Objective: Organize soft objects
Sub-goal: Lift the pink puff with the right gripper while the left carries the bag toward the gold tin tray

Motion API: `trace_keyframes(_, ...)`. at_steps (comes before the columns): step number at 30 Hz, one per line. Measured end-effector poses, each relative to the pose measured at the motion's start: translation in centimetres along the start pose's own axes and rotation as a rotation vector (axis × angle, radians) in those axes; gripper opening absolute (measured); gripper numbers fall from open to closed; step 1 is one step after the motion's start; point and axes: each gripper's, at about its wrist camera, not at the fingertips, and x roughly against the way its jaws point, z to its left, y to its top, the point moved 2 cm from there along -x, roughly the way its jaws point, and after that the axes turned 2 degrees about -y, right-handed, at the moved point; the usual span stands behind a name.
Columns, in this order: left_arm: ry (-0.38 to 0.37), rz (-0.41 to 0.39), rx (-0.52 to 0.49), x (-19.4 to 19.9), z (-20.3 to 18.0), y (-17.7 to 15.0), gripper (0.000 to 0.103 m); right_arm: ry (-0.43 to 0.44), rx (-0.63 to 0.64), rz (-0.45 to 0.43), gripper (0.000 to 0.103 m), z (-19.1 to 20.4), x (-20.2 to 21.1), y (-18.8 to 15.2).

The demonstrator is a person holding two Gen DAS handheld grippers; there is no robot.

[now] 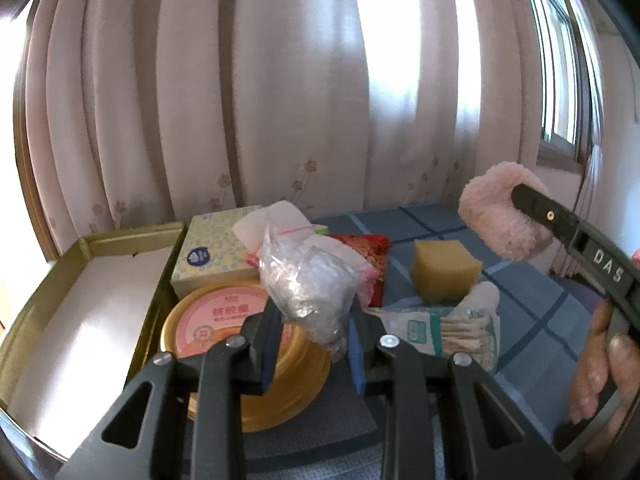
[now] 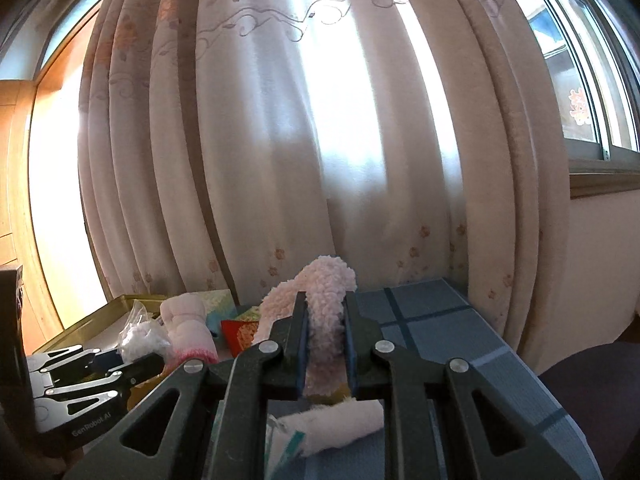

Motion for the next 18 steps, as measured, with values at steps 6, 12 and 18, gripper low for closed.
trace_keyframes(6,0.040,-0.037,-0.013,0.5,0.2,0.3,0.027,0.005,0.003,-0.014,0.016,0.8,-0.7,0.2)
trace_keyframes(12,0.063,-0.041,-0.004,0.0,1.0,0.6,0.027,0.003,0.009,-0.029,0.016,1.7,-1.0,0.4)
trace_keyframes(18,0.104,-0.063,0.002,-0.1,2.0,0.9,0.027,0.002,0.017,-0.036,0.016,2.7,-1.7,0.6)
